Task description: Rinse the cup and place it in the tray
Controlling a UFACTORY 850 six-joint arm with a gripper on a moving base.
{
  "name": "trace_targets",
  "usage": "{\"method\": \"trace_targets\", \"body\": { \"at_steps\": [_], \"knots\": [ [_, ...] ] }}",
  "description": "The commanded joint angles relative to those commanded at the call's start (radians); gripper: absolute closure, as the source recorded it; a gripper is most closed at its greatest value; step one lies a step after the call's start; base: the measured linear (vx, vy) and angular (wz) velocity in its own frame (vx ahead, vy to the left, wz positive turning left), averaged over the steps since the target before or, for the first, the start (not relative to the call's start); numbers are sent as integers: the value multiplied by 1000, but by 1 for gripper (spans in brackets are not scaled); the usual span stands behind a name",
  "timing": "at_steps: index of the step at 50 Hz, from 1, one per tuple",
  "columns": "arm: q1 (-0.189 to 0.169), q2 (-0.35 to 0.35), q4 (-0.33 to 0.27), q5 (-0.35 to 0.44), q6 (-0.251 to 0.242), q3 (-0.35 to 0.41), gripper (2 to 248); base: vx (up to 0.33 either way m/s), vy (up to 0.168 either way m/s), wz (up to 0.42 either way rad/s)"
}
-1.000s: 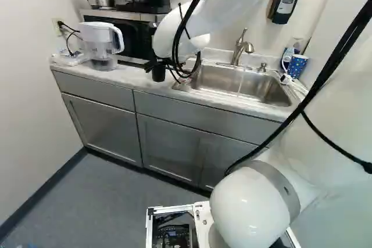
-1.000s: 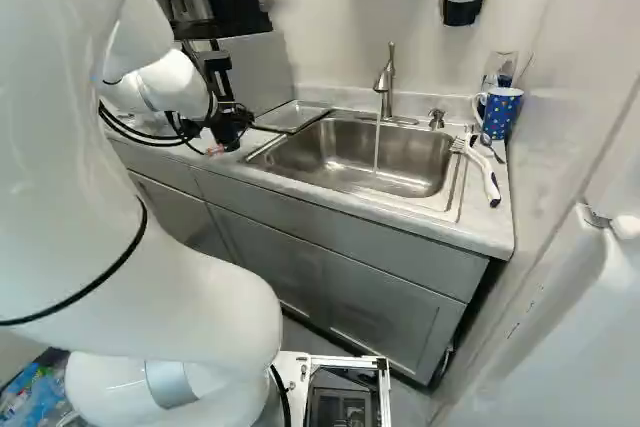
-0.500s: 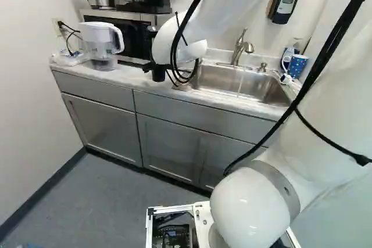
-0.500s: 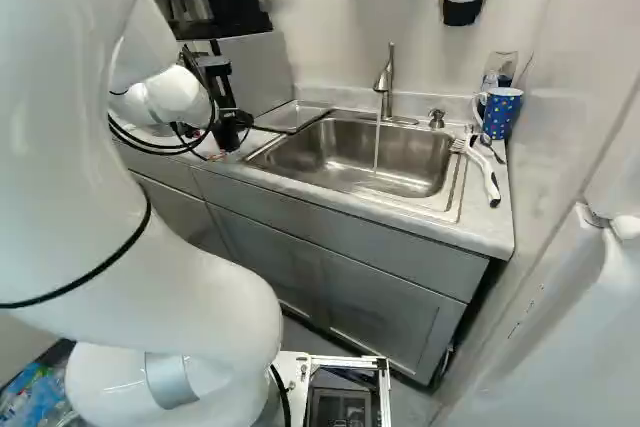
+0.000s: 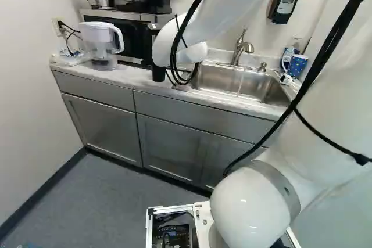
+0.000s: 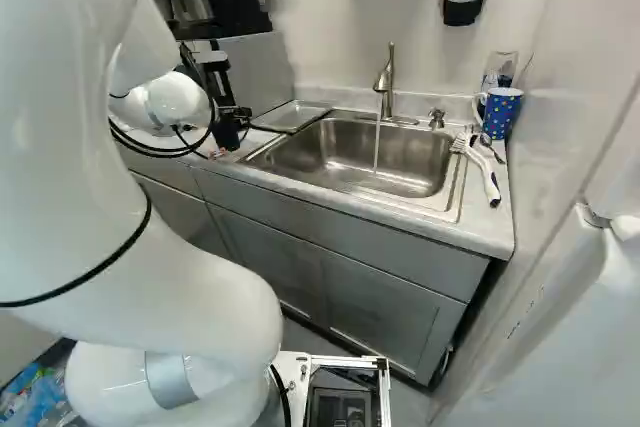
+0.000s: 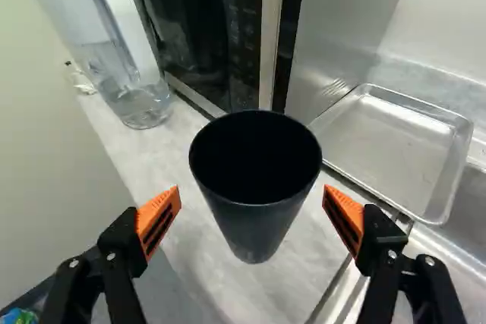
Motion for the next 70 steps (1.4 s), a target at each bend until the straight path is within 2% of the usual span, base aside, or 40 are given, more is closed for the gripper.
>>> {"method": "trace_targets", "body": {
  "at_steps": [39, 40, 45, 46, 50, 51, 55, 56, 70],
  "knots": [
    [0, -20, 0, 11, 0, 6, 5, 0, 0, 0],
    [0, -20, 0, 11, 0, 6, 41, 0, 0, 0],
    [0, -20, 0, 11, 0, 6, 41, 0, 0, 0],
    [0, -20, 0, 11, 0, 6, 79, 0, 0, 0],
    [0, -20, 0, 11, 0, 6, 79, 0, 0, 0],
    [0, -20, 0, 11, 0, 6, 116, 0, 0, 0],
    [0, -20, 0, 11, 0, 6, 116, 0, 0, 0],
    [0, -20, 0, 11, 0, 6, 126, 0, 0, 0],
    [-4, -11, 0, 11, 0, 3, 126, 0, 0, 0]
  ]
}}
